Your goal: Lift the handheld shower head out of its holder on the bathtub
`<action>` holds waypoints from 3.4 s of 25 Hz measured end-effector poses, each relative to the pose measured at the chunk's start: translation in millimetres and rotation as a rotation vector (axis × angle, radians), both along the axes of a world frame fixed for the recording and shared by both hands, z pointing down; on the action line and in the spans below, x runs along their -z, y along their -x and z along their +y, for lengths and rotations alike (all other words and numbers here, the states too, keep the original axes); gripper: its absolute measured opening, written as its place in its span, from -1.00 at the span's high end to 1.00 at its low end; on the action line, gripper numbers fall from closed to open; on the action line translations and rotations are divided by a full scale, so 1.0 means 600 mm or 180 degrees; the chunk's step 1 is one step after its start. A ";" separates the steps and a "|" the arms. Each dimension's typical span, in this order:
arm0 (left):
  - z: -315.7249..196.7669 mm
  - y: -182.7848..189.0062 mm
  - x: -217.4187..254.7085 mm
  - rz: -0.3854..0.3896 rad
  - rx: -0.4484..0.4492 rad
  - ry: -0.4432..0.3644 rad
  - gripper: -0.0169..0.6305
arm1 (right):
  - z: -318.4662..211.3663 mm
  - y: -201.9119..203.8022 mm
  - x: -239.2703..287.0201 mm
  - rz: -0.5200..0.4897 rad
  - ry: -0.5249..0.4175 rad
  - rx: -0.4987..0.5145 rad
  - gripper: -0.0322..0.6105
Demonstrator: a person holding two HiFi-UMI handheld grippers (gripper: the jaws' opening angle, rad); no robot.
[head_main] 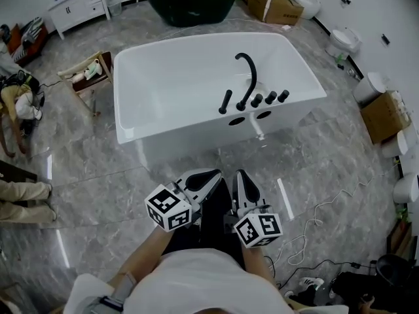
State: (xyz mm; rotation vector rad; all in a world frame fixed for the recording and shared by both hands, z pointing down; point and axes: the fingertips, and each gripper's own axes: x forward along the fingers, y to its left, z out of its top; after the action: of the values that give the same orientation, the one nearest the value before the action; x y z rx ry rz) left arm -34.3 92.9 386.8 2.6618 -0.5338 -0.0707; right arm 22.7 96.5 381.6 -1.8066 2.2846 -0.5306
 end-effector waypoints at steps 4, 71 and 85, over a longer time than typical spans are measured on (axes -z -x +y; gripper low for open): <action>-0.035 -0.009 0.005 -0.0015 0.0049 -0.0025 0.91 | -0.037 -0.009 0.006 -0.0016 -0.0020 0.0039 0.85; -0.638 -0.120 -0.167 -0.0295 0.0754 0.0551 0.91 | -0.633 -0.108 -0.143 0.0731 0.0235 0.0799 0.31; -0.662 -0.080 -0.300 -0.0387 0.0726 0.0800 0.91 | -0.666 -0.094 -0.284 0.1389 0.0439 0.0880 0.31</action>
State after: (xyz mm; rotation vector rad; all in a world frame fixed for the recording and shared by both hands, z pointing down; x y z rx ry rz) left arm 13.8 -304.5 567.0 2.3625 -0.8271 0.0868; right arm 78.9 -302.9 552.1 -1.8233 2.8835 -0.3668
